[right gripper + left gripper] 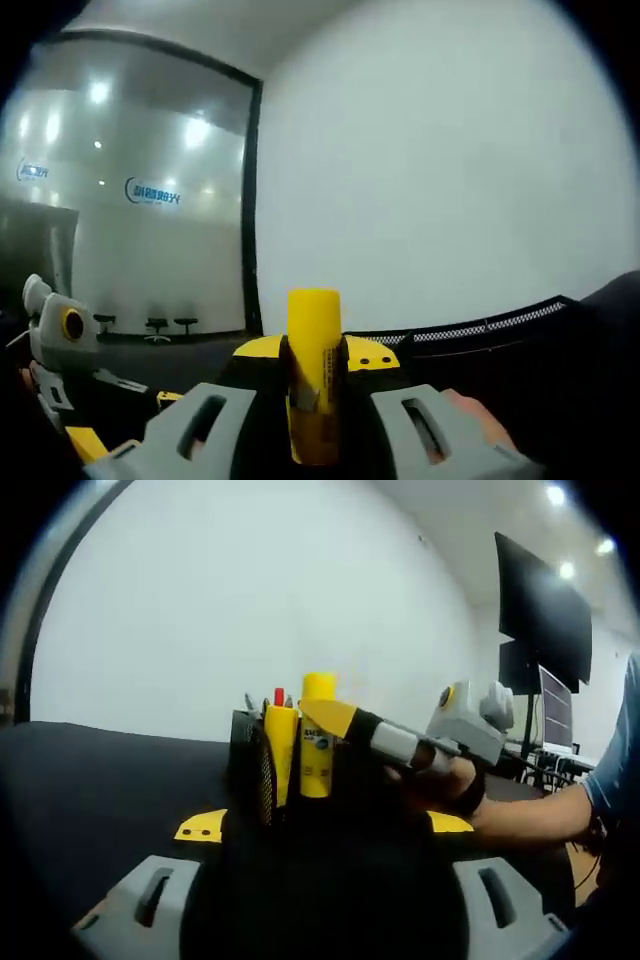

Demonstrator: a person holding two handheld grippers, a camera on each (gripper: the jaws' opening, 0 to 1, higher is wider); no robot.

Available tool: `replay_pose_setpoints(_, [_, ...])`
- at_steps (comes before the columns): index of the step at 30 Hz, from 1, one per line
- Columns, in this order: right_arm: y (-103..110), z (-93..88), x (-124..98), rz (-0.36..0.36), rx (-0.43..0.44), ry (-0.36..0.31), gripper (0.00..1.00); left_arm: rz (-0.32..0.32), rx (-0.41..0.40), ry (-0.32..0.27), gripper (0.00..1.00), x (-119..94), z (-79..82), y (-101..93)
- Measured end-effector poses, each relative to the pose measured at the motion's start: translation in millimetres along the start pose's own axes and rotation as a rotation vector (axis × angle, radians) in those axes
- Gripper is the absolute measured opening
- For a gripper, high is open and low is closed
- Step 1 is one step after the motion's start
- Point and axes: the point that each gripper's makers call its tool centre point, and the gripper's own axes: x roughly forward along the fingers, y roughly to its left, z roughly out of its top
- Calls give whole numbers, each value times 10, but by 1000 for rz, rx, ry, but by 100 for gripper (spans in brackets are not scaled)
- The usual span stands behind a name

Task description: Pick up pens and glue sticks and place them into the holder.

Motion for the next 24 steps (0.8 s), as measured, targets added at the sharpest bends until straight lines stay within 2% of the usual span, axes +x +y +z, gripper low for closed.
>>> replay_pose_setpoints(11, [36, -84, -27, -6, -24, 47, 18, 9, -5, 0, 72, -22, -9, 31])
replay_pose_setpoints(24, [34, 31, -212, -20, -50, 61, 18, 34, -14, -1, 69, -39, -18, 66])
